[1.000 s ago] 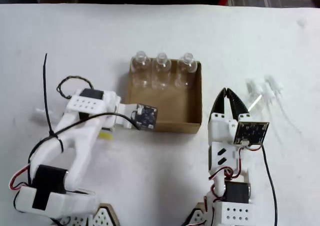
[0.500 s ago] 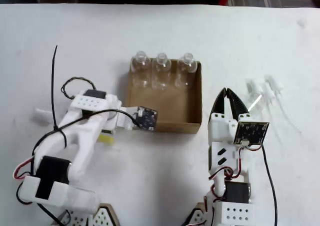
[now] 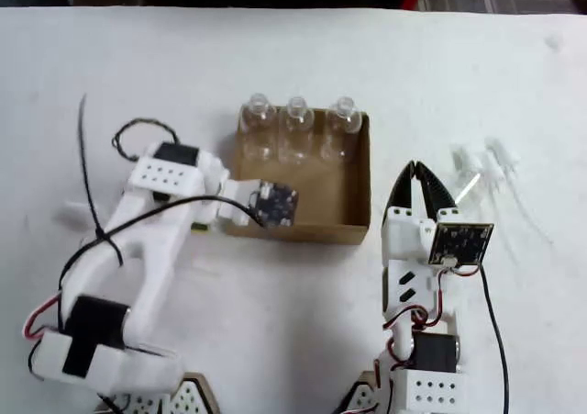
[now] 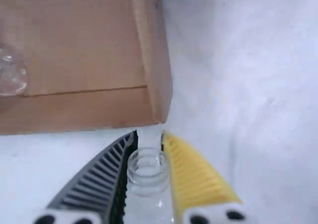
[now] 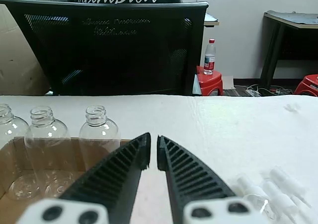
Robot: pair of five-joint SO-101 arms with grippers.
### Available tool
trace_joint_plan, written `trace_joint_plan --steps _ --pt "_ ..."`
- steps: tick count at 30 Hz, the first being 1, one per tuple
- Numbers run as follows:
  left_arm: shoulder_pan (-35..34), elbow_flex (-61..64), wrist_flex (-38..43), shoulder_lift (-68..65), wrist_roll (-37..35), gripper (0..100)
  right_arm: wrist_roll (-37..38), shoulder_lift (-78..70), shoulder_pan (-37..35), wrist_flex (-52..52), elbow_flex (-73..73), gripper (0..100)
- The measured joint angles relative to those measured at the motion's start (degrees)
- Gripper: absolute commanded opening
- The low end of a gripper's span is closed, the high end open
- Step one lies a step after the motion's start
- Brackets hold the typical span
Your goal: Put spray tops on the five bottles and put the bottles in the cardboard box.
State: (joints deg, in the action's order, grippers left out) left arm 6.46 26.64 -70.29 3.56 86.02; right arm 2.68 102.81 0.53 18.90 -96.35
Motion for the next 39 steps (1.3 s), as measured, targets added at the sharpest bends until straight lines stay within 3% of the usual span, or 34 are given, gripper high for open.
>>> trace_joint_plan --steps 5,10,24,39 --pt "1.67 -6.51 -9.58 6.59 -6.42 2 0.00 0.00 0.00 0.00 0.00 2.2" --pt "2.73 -7.82 -13.10 13.80 -11.16 2 0.00 0.00 0.00 0.00 0.00 2.2" --pt "2.64 -7.82 -13.36 23.21 -32.00 2 0.00 0.00 0.00 0.00 0.00 2.2" --pt "2.64 -6.77 -4.31 30.77 -63.21 2 0.00 0.00 0.00 0.00 0.00 2.2"
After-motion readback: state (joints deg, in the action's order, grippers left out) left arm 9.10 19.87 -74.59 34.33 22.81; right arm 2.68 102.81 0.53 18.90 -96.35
